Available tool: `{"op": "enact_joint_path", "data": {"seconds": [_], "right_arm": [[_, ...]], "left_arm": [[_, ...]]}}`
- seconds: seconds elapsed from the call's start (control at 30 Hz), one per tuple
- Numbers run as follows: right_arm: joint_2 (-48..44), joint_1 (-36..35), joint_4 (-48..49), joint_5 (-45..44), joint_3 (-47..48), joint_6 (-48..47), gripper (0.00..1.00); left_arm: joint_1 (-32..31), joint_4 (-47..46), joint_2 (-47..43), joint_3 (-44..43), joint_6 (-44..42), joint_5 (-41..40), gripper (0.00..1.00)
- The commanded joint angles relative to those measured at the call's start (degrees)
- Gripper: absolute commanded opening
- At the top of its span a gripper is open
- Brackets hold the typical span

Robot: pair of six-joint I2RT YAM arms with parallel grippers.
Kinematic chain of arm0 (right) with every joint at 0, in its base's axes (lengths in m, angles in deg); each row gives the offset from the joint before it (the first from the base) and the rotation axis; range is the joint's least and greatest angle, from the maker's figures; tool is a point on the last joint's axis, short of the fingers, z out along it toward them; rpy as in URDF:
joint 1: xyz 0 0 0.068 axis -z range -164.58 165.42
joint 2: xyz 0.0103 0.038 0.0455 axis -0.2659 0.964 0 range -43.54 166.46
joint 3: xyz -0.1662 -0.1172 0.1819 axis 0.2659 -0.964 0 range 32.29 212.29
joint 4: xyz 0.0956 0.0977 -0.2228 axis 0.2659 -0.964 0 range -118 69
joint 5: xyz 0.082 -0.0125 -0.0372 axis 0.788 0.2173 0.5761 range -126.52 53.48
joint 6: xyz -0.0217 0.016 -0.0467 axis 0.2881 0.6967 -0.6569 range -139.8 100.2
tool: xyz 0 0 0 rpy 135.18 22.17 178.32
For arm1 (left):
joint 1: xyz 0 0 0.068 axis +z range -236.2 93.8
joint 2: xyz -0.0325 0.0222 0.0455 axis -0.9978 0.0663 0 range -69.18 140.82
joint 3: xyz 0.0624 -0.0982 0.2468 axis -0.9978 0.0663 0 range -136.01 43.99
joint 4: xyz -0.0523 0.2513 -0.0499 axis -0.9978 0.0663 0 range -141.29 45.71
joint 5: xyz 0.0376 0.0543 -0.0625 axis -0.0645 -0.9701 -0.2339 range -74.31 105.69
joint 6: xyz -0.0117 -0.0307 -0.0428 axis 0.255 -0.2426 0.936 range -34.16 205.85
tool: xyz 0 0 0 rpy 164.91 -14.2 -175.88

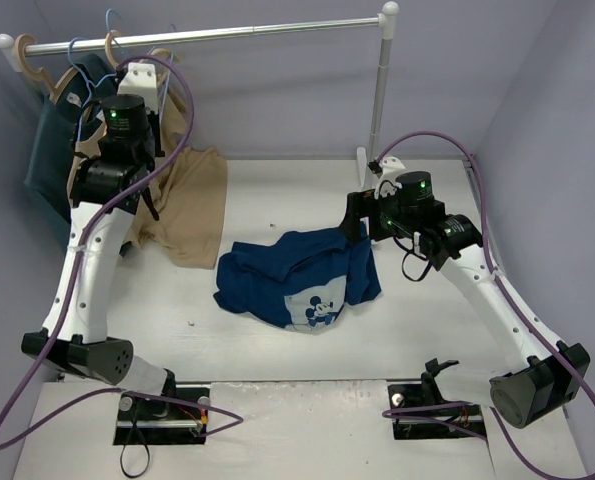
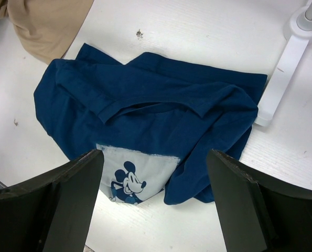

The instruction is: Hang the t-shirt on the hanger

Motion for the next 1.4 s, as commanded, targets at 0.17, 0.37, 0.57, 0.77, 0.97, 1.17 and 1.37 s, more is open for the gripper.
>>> {"op": "enact_joint_path", "data": {"seconds": [0.17,0.37,0.57,0.77,0.97,1.17,1.37], "right_arm": [[-0.32,-0.53,3.02,1.08,1.28,0.65,0.82],[-0.41,-0.62,2.76,0.38,0.32,0.91,0.81],[0.03,-0.53,1.62,-5.32,-1.97,2.40,0.78],[1.96,-0.53,1.09,-9.37,-5.82,5.83,0.48],[5.21,-0.53,2.31,-11.22,-9.17,8.73,0.40],[10.92,-0.53,5.83,-10.43,-10.32,9.44,0.38],[16.63,-0.53,10.40,-10.08,-10.05,9.88,0.40]], "left_arm": [[-1.69,-3.55,-10.06,12.25,4.35,8.86,0.00],[-3.54,-4.78,-16.82,21.23,4.00,12.73,0.00],[-8.27,-6.80,-23.06,33.09,3.21,18.79,0.00],[-22.93,-8.47,-28.08,46.98,2.60,16.53,0.00],[-31.40,-7.51,-30.98,53.93,2.94,13.88,0.00],[-34.22,-6.19,-33.62,57.45,4.35,10.54,0.00],[-34.39,-4.34,-36.87,59.83,5.14,8.69,0.00]]}}
